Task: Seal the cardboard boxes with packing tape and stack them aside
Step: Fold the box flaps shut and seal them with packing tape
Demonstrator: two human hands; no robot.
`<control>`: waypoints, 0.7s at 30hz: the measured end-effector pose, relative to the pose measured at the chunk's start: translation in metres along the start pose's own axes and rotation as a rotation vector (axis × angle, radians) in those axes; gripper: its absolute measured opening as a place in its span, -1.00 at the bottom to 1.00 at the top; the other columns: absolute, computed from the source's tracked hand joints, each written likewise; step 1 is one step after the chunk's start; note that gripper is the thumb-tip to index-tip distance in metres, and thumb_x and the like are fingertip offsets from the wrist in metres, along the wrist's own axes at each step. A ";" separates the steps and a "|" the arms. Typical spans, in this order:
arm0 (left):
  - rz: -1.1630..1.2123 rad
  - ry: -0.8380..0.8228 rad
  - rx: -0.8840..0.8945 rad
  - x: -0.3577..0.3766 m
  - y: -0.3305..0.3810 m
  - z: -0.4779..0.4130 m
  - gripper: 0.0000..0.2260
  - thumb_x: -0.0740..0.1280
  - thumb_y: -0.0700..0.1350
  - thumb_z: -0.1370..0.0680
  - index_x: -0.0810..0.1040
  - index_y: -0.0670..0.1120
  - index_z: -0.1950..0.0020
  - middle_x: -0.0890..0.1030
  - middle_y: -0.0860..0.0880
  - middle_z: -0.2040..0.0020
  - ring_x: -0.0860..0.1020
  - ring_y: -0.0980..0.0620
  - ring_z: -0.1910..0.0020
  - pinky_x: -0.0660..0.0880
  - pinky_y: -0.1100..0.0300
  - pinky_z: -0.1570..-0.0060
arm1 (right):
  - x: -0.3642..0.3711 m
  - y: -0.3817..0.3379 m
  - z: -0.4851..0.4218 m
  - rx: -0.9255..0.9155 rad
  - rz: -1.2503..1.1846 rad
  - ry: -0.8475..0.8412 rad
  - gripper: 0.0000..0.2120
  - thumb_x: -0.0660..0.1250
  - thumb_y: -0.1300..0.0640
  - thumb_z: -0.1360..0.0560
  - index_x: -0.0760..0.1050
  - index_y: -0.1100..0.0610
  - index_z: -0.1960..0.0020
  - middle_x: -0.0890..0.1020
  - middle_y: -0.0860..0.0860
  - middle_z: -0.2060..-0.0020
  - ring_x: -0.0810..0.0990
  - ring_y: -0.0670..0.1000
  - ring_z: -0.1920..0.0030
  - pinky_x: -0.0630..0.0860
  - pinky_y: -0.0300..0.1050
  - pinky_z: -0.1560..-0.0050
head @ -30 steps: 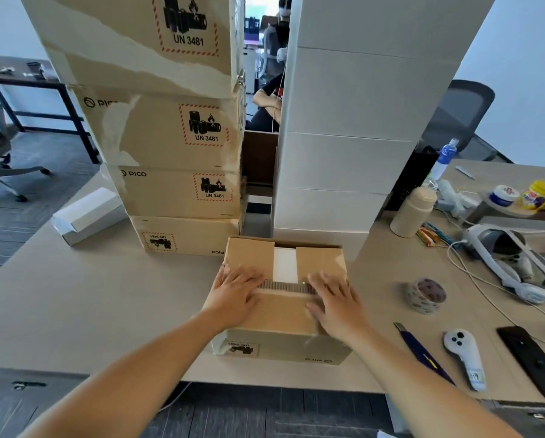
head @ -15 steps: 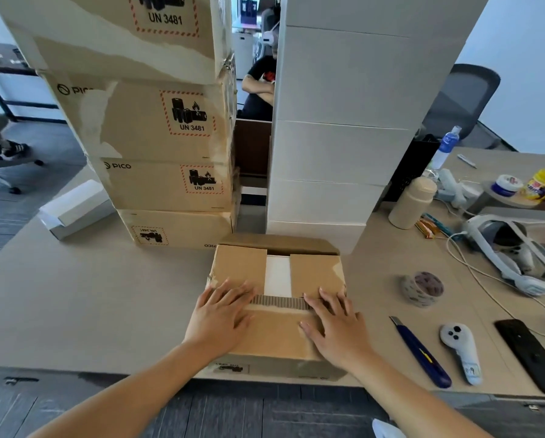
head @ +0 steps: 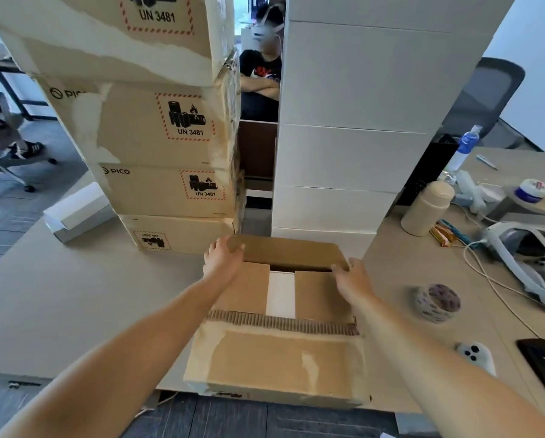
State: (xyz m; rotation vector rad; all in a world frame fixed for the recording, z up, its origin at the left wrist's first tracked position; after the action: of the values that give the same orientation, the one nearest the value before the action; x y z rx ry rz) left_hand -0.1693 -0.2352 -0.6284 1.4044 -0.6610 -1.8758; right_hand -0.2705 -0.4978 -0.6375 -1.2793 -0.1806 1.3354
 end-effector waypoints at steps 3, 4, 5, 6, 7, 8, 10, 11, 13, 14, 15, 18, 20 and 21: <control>0.333 -0.031 -0.279 0.000 -0.016 -0.029 -0.64 0.18 0.06 -0.65 0.49 -0.17 -0.29 0.61 -0.11 -0.01 0.59 -0.09 0.03 0.58 0.01 0.02 | 0.001 -0.011 -0.011 0.310 -0.404 -0.081 -0.55 0.20 0.02 -0.64 0.26 0.15 -0.48 0.35 0.10 -0.43 0.37 0.13 -0.37 0.36 -0.02 -0.28; 0.409 -0.035 -0.326 0.000 -0.022 -0.035 -0.67 0.20 0.05 -0.64 0.53 -0.16 -0.22 0.62 -0.11 0.03 0.60 -0.11 0.05 0.59 -0.01 -0.03 | -0.001 -0.013 -0.013 0.353 -0.439 -0.092 -0.57 0.20 0.02 -0.65 0.29 0.16 -0.46 0.37 0.10 -0.42 0.38 0.12 -0.37 0.38 -0.05 -0.23; 0.438 -0.035 -0.339 -0.001 -0.026 -0.038 -0.71 0.23 0.03 -0.63 0.55 -0.14 -0.17 0.61 -0.11 0.04 0.60 -0.11 0.06 0.59 -0.01 -0.06 | -0.001 -0.013 -0.016 0.375 -0.443 -0.099 -0.58 0.20 0.02 -0.65 0.30 0.16 -0.45 0.38 0.11 -0.41 0.38 0.12 -0.36 0.38 -0.05 -0.20; 0.457 -0.030 -0.334 -0.002 -0.031 -0.043 -0.73 0.26 0.02 -0.62 0.56 -0.15 -0.16 0.62 -0.12 0.02 0.60 -0.11 0.04 0.58 -0.05 -0.11 | -0.001 -0.014 -0.016 0.387 -0.441 -0.111 -0.58 0.19 0.02 -0.65 0.31 0.18 -0.45 0.38 0.12 -0.41 0.38 0.13 -0.36 0.38 -0.04 -0.19; 0.467 -0.036 -0.338 -0.003 -0.033 -0.045 -0.70 0.30 0.03 -0.61 0.56 -0.16 -0.19 0.63 -0.13 -0.02 0.61 -0.12 0.00 0.57 -0.08 -0.15 | -0.003 -0.014 -0.017 0.391 -0.431 -0.117 -0.58 0.20 0.02 -0.65 0.32 0.19 -0.44 0.39 0.13 -0.40 0.39 0.14 -0.36 0.38 -0.02 -0.21; 0.479 -0.048 -0.346 -0.005 -0.034 -0.044 -0.66 0.34 0.05 -0.59 0.55 -0.17 -0.22 0.63 -0.15 -0.05 0.62 -0.14 -0.03 0.57 -0.11 -0.17 | -0.005 -0.014 -0.018 0.390 -0.436 -0.114 -0.57 0.21 0.01 -0.65 0.33 0.20 -0.43 0.41 0.14 -0.39 0.41 0.14 -0.34 0.39 0.00 -0.19; 0.506 -0.081 -0.335 -0.008 -0.034 -0.042 -0.61 0.38 0.08 -0.57 0.56 -0.17 -0.25 0.64 -0.14 -0.09 0.63 -0.15 -0.07 0.57 -0.13 -0.17 | -0.005 -0.013 -0.020 0.397 -0.476 -0.106 -0.54 0.25 -0.05 -0.62 0.36 0.19 -0.41 0.45 0.14 -0.35 0.46 0.14 -0.24 0.41 0.01 -0.10; 0.516 -0.097 -0.313 -0.011 -0.032 -0.039 -0.60 0.38 0.10 -0.57 0.57 -0.15 -0.26 0.65 -0.12 -0.09 0.63 -0.14 -0.08 0.57 -0.12 -0.17 | -0.006 -0.012 -0.021 0.388 -0.490 -0.092 -0.52 0.26 -0.07 -0.61 0.36 0.18 -0.42 0.46 0.13 -0.34 0.47 0.14 -0.25 0.41 0.01 -0.10; 0.534 -0.112 -0.255 -0.018 -0.023 -0.030 -0.54 0.38 0.21 -0.53 0.58 -0.10 -0.25 0.66 -0.07 -0.11 0.63 -0.10 -0.09 0.56 -0.08 -0.19 | -0.008 -0.011 -0.027 0.329 -0.500 -0.058 -0.47 0.24 -0.17 -0.59 0.37 0.14 -0.42 0.47 0.09 -0.35 0.46 0.14 -0.28 0.41 0.04 -0.21; 0.554 -0.112 -0.217 -0.022 -0.015 -0.023 -0.48 0.36 0.30 -0.50 0.58 -0.08 -0.24 0.65 -0.05 -0.13 0.62 -0.07 -0.11 0.53 -0.05 -0.24 | -0.008 -0.012 -0.029 0.288 -0.519 -0.035 -0.46 0.19 -0.23 -0.58 0.41 0.12 -0.39 0.50 0.08 -0.32 0.48 0.11 -0.24 0.39 0.05 -0.24; 0.579 -0.102 -0.180 -0.026 -0.007 -0.015 -0.42 0.31 0.37 -0.48 0.56 -0.07 -0.24 0.64 -0.03 -0.13 0.60 -0.03 -0.11 0.48 -0.01 -0.28 | -0.010 -0.014 -0.027 0.245 -0.557 0.001 -0.46 0.11 -0.28 -0.59 0.46 0.10 -0.33 0.55 0.06 -0.25 0.50 0.09 -0.16 0.38 0.03 -0.22; 0.582 -0.045 -0.039 -0.039 0.010 0.013 -0.47 0.15 0.34 -0.57 0.59 -0.11 -0.02 0.61 -0.01 0.06 0.53 0.11 0.06 0.35 0.07 -0.25 | -0.019 -0.024 -0.007 0.089 -0.623 0.097 -0.41 -0.07 -0.32 -0.60 0.55 0.08 -0.09 0.61 0.10 0.01 0.54 0.18 -0.05 0.38 -0.05 -0.07; 0.536 -0.068 0.103 -0.046 0.008 0.030 -0.36 0.10 0.41 -0.55 0.66 -0.12 -0.01 0.68 -0.02 0.12 0.60 0.09 0.07 0.37 0.05 -0.25 | -0.020 -0.022 0.012 -0.051 -0.588 0.057 -0.33 -0.14 -0.28 -0.63 0.56 0.18 -0.08 0.67 0.13 0.10 0.58 0.17 -0.03 0.39 -0.09 -0.03; 0.498 -0.117 0.147 -0.047 0.000 0.035 -0.29 0.09 0.49 -0.48 0.67 -0.10 -0.03 0.71 -0.01 0.12 0.64 0.07 0.07 0.41 0.04 -0.23 | -0.019 -0.019 0.022 -0.100 -0.571 0.010 -0.32 -0.16 -0.26 -0.63 0.56 0.21 -0.10 0.70 0.15 0.11 0.60 0.11 0.00 0.40 -0.07 -0.03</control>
State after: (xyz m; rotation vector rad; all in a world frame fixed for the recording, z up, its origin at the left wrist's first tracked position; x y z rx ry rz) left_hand -0.1947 -0.1995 -0.5899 1.0911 -1.1124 -1.5398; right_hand -0.2808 -0.4948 -0.6050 -1.1967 -0.5668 0.8357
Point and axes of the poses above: each hand's wrist, its own z-axis away from the middle knuckle, its own x-axis out of the palm, y = z × x, the point moved 3 cm from there along -z, towards the middle knuckle
